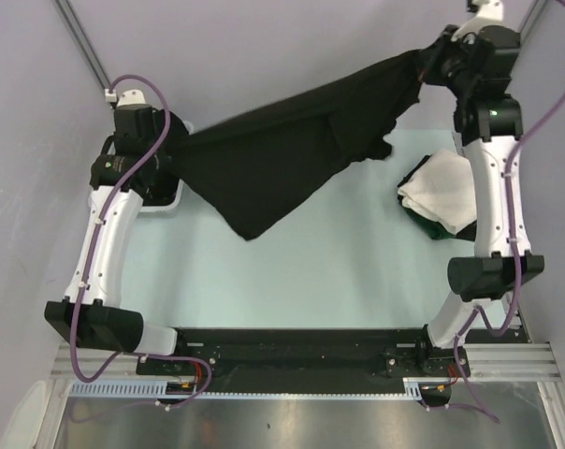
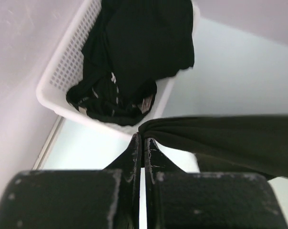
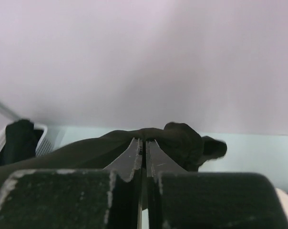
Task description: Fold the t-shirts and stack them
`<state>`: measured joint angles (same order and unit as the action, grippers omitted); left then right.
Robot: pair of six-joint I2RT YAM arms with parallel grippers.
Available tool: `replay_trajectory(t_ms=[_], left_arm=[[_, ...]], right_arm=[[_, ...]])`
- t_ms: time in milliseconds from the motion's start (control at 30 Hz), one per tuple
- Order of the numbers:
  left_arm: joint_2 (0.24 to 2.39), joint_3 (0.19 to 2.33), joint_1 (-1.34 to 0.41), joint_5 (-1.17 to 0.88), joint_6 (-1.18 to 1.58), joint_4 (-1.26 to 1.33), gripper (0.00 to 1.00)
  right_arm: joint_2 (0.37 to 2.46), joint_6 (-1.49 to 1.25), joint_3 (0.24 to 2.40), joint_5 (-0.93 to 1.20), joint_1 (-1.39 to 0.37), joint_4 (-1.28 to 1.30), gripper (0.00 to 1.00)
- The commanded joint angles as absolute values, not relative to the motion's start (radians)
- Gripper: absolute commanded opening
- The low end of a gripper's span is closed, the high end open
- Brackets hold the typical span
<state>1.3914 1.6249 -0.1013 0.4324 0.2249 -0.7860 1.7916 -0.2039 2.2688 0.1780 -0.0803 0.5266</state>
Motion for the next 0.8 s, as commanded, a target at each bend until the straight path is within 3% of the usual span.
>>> replay_trajectory(t_ms=[0,567,767], left_arm=[[1.377,1.736,-0.055,0.434,0.202,-0.747,0.00],[1.256,1.689,-0.049,0.428,0.212,-0.772,0.00],[1.194,1.680,-0.060,0.376,0.255,-0.793,0.00]], right_arm=[[1.717,-0.169,2.290,0.092,-0.038,0.540,0.00],[1.468,-0.241,2.151,0.066,-0.025,0.545,0.00],[1.321,-0.193,2.005,-0.026,-0.129,0.528,0.00]])
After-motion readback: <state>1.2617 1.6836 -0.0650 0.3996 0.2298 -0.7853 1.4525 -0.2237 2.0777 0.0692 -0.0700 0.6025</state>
